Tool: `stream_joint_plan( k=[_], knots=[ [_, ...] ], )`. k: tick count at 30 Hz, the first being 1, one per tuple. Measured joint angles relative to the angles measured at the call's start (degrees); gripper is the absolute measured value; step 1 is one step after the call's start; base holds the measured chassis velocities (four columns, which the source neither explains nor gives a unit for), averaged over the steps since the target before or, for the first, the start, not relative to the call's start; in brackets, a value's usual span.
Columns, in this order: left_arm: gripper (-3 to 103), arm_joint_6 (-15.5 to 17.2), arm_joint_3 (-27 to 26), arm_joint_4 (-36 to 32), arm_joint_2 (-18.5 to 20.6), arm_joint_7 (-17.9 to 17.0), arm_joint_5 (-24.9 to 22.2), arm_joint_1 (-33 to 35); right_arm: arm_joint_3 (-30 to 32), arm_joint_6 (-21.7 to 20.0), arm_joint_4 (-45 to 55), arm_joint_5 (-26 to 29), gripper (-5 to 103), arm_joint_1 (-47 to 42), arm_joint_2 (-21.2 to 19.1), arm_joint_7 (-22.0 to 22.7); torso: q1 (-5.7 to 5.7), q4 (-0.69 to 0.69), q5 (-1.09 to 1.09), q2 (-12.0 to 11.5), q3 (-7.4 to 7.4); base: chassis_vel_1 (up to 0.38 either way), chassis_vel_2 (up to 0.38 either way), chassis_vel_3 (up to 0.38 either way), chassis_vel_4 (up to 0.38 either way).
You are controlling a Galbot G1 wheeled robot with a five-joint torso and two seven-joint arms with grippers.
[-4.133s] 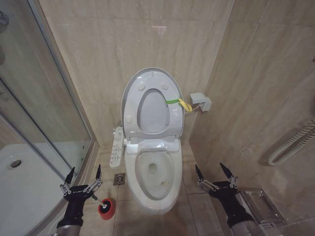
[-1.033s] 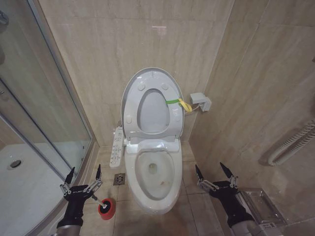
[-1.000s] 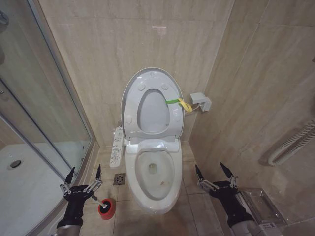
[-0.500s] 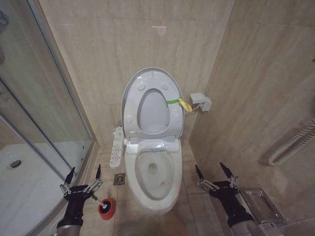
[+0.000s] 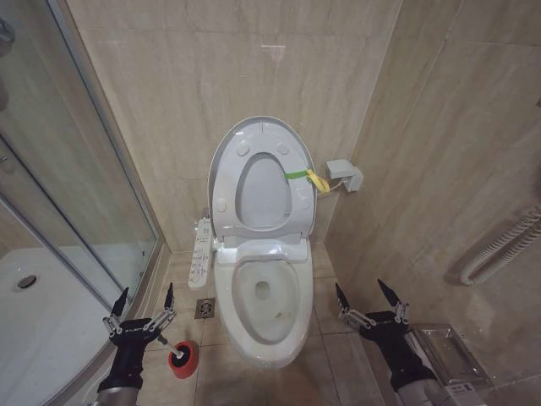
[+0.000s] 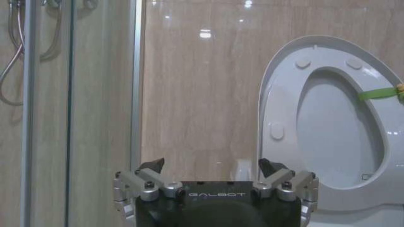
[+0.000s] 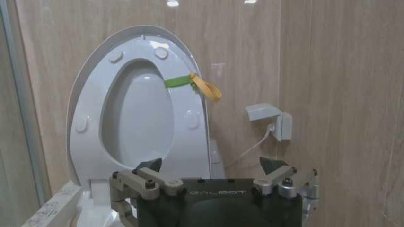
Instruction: Open the toilet lid, clean the toilet bowl with a toilet brush, close the toilet lid, and flush.
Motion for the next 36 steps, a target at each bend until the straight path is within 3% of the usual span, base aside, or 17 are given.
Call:
stream_joint_plan(
  k=[36],
  knots=[
    [100,0.0,0.0,0.0,0.0,0.0,0.0,0.0,0.0,0.0,0.0,0.0,100,0.0,0.0,0.0,0.0,0.0,0.0,0.0,0.0,0.0,0.0,0.0,0.0]
  ],
)
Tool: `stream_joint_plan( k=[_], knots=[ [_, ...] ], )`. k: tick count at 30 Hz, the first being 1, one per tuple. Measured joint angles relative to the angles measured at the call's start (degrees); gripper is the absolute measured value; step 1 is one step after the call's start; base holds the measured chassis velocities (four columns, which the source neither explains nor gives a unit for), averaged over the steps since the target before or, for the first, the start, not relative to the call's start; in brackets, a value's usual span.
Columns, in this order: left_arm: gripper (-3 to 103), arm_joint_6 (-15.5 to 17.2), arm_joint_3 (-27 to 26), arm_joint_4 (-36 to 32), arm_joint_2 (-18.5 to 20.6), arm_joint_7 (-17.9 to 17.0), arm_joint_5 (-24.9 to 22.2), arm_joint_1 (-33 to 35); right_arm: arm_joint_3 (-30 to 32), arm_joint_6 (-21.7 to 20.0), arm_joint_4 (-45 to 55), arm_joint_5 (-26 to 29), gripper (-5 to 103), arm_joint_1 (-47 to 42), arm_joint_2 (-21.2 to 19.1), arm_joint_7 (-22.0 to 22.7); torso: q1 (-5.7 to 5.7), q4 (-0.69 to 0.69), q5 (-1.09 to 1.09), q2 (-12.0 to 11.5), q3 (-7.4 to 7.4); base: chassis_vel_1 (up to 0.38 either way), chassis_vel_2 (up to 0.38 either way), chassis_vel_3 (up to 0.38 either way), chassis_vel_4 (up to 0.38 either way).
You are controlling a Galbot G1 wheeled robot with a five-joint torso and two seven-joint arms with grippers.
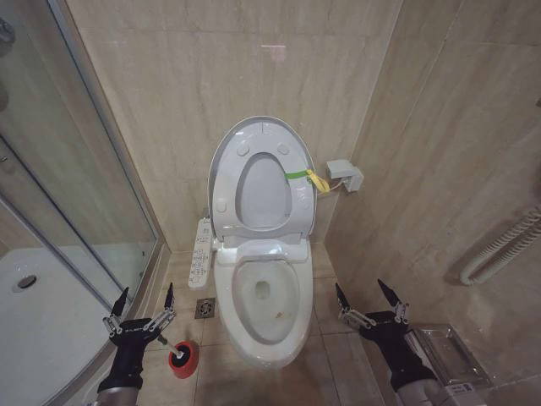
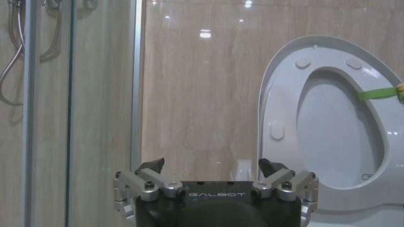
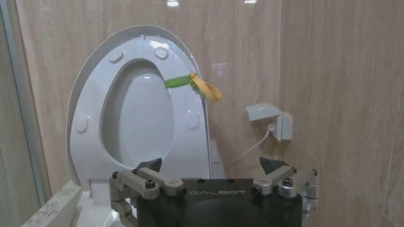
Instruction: Open the toilet lid, clean the toilet bowl with a toilet brush, close the toilet lid, and flush.
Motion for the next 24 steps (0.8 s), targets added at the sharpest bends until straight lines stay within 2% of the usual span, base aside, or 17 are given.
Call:
stream_joint_plan(
  k=[24],
  knots=[
    [100,0.0,0.0,0.0,0.0,0.0,0.0,0.0,0.0,0.0,0.0,0.0,100,0.0,0.0,0.0,0.0,0.0,0.0,0.0,0.0,0.0,0.0,0.0,0.0]
  ],
)
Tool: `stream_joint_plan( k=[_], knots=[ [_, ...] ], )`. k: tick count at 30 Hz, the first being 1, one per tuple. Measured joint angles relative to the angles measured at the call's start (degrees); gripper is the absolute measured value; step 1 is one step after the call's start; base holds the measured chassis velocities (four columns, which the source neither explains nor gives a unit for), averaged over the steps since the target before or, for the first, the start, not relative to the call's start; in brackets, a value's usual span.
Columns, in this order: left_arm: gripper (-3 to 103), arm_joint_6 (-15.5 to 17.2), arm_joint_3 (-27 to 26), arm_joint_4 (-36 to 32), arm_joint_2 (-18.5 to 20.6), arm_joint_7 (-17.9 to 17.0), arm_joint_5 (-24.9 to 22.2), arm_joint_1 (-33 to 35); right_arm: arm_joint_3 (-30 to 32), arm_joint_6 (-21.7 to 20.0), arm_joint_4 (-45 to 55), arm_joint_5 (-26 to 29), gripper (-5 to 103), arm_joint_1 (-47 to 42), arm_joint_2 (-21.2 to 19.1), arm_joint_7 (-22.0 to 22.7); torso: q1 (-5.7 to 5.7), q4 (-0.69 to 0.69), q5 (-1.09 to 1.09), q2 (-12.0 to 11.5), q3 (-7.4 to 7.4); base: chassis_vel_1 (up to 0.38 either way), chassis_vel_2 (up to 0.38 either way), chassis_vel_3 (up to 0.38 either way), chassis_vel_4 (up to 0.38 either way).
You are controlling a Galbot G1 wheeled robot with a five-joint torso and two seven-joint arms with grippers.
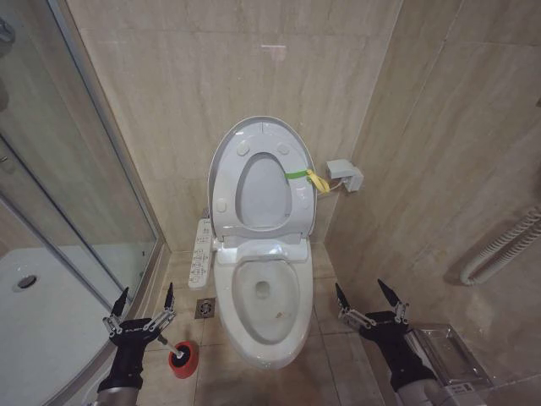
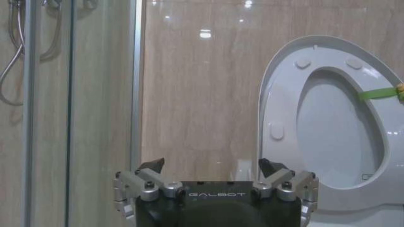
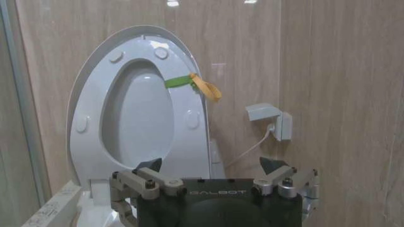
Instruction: Open the toilet lid, clean the toilet bowl with a toilet brush, close the toilet lid, and flush.
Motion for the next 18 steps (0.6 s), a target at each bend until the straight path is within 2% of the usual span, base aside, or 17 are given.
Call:
stream_joint_plan(
  k=[18],
  knots=[
    [100,0.0,0.0,0.0,0.0,0.0,0.0,0.0,0.0,0.0,0.0,0.0,100,0.0,0.0,0.0,0.0,0.0,0.0,0.0,0.0,0.0,0.0,0.0,0.0]
  ],
)
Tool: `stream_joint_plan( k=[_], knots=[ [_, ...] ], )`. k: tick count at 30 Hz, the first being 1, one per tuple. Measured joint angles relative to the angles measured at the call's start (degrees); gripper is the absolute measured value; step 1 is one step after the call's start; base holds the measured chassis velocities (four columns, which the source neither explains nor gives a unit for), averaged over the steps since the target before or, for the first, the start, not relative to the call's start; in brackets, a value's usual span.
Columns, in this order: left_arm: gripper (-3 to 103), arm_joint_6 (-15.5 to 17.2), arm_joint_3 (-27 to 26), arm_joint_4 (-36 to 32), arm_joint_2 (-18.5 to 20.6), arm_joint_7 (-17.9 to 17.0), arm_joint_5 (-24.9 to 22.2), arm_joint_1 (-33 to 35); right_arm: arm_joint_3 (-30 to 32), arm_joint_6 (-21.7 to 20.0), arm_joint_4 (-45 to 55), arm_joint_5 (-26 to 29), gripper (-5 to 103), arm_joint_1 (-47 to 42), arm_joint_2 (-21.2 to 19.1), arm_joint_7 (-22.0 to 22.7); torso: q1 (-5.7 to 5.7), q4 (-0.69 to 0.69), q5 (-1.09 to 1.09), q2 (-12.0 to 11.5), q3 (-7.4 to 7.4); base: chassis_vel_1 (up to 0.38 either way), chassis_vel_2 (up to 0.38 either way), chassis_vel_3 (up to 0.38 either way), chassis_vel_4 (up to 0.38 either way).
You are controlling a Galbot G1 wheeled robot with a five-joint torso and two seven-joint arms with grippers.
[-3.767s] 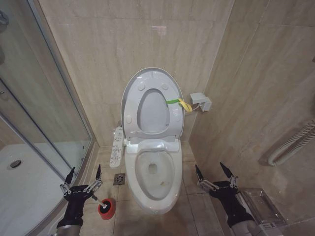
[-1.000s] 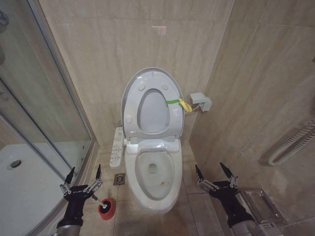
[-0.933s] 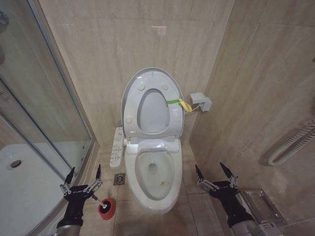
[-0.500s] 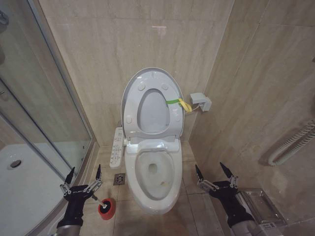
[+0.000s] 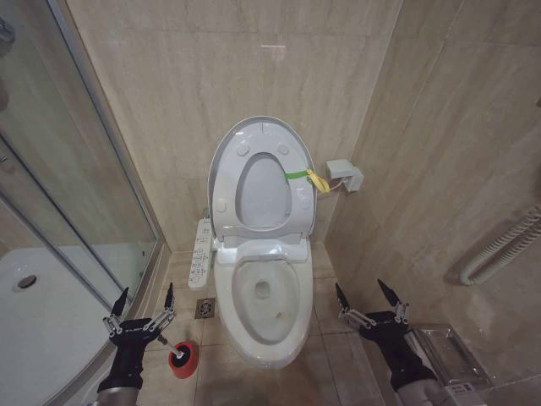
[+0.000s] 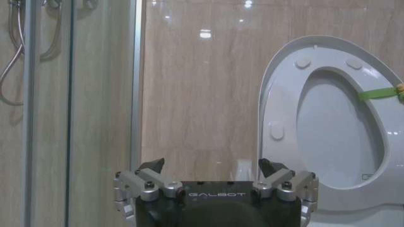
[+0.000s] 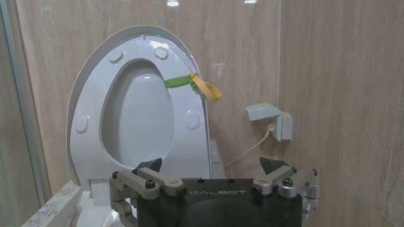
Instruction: Open the toilet lid, clean the toilet bowl with a toilet brush, close the toilet lid, and flush.
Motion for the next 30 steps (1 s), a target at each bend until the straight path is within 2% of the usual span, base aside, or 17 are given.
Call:
stream_joint_plan(
  k=[30],
  knots=[
    [100,0.0,0.0,0.0,0.0,0.0,0.0,0.0,0.0,0.0,0.0,0.0,100,0.0,0.0,0.0,0.0,0.0,0.0,0.0,0.0,0.0,0.0,0.0,0.0]
  ],
)
